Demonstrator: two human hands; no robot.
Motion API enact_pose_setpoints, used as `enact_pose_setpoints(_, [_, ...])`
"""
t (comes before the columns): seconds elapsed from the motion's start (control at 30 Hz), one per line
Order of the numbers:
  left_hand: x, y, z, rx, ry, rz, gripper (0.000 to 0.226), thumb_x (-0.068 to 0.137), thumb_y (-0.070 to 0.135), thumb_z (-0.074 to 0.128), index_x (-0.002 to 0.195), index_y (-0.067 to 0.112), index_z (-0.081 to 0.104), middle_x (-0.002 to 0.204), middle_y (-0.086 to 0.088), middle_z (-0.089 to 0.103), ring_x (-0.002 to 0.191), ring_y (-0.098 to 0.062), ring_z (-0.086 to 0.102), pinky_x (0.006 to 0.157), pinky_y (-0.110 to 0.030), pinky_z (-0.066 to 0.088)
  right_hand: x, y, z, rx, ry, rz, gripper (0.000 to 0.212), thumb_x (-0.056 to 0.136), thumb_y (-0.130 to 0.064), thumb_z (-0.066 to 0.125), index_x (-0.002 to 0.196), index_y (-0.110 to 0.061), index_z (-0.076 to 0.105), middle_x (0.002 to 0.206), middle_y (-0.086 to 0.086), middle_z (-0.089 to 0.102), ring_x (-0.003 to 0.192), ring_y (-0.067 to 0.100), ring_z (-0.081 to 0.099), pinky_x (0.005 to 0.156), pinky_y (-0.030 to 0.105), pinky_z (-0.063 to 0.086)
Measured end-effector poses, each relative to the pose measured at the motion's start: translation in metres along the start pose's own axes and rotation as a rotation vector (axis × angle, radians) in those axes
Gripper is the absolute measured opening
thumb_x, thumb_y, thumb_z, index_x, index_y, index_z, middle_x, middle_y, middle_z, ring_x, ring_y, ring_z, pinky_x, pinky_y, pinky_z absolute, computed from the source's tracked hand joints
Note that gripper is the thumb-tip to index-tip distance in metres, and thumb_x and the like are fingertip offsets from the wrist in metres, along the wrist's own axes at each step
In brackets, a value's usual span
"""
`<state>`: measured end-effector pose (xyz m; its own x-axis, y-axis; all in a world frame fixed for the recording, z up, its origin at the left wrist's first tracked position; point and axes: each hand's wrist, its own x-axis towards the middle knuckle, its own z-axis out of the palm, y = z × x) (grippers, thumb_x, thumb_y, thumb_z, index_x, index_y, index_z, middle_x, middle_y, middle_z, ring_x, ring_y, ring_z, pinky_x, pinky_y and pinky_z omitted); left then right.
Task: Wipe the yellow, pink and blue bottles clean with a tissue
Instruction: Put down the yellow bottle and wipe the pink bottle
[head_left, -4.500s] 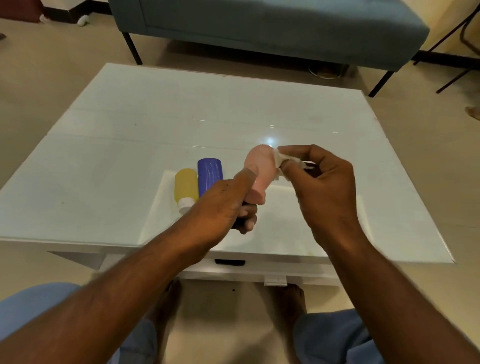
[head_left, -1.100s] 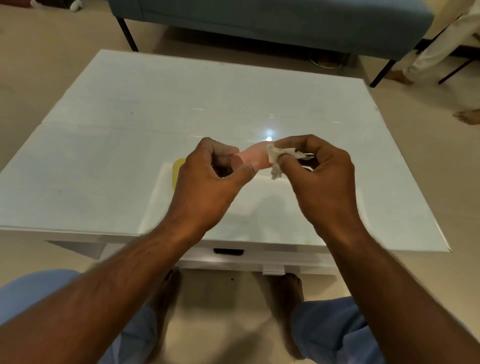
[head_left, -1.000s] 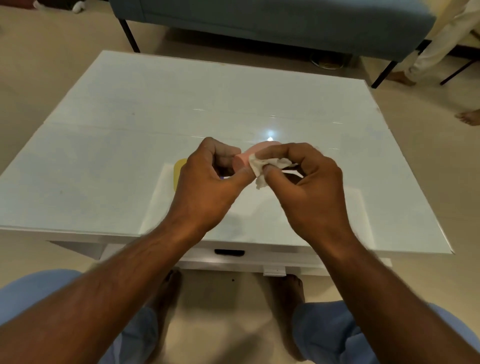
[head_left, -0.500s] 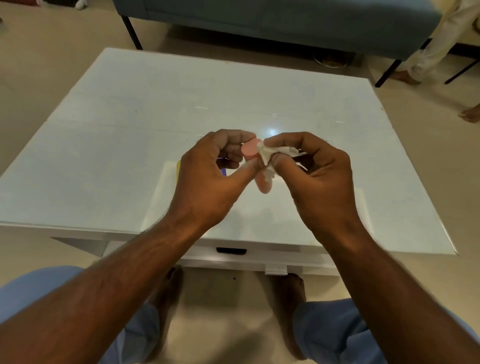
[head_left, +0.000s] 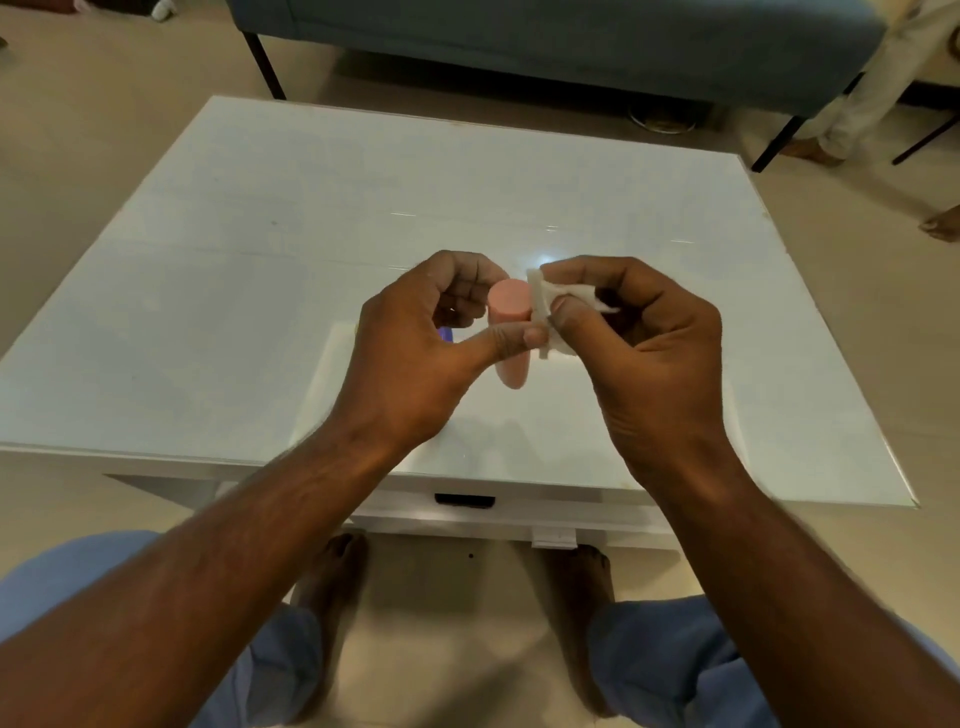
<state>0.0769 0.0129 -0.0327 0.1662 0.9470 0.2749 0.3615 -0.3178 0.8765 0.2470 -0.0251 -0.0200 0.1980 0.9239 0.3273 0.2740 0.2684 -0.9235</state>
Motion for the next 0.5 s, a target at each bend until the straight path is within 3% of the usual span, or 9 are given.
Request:
enact_pose_setpoints(0.07, [-0.003,-0.002,0.002,0.13,-0.029,0.094,0.039,0.074,0.063,0.073,0.104,0.044,0.057,0.097,0.034,0.059,0.093,0.005,0.059,0.081,-0.01,0.048,0.0,-0.003,0.0,0.017,-0.03,-0.055,0.019,0.094,-0.002,0.071,0.109,-0.013,0.077,0.104,0.002,0.079,0.098,0.019,0.076,0.085,0.031,0.064])
enact_pose_setpoints(0.17, [-0.008,-0.008,0.008,0.279,-0.05,0.235,0.044,0.083,0.055,0.067,0.118,0.029,0.063,0.107,0.025,0.055,0.1,-0.006,0.053,0.087,-0.031,0.05,-0.002,0.002,0.003,-0.145,-0.049,-0.069,0.021,0.09,-0.004,0.074,0.104,-0.018,0.08,0.099,-0.005,0.079,0.097,0.016,0.075,0.082,0.032,0.064])
enact_pose_setpoints(0.27, [-0.007,-0.011,0.009,0.311,-0.016,0.214,0.043,0.084,0.054,0.068,0.117,0.025,0.066,0.107,0.022,0.055,0.102,-0.008,0.051,0.088,-0.032,0.046,-0.002,0.003,0.002,-0.277,-0.007,-0.134,0.018,0.088,-0.009,0.076,0.1,-0.021,0.08,0.096,-0.01,0.077,0.095,0.012,0.071,0.08,0.031,0.06])
enact_pose_setpoints(0.4, [-0.004,-0.012,0.003,0.371,-0.001,0.248,0.033,0.086,0.05,0.066,0.111,0.028,0.064,0.106,0.022,0.058,0.102,-0.012,0.054,0.089,-0.043,0.048,-0.004,0.003,0.0,-0.339,-0.104,-0.245,0.013,0.083,-0.011,0.08,0.094,-0.017,0.081,0.093,-0.007,0.076,0.092,0.014,0.068,0.08,0.032,0.055])
enact_pose_setpoints(0.5, [-0.008,-0.007,0.007,0.375,-0.021,0.283,0.041,0.086,0.057,0.063,0.112,0.026,0.064,0.106,0.014,0.064,0.1,-0.01,0.054,0.089,-0.042,0.048,0.002,0.008,-0.005,-0.361,0.0,-0.173,0.01,0.088,-0.018,0.079,0.098,-0.02,0.08,0.095,-0.008,0.076,0.094,0.012,0.068,0.078,0.03,0.057])
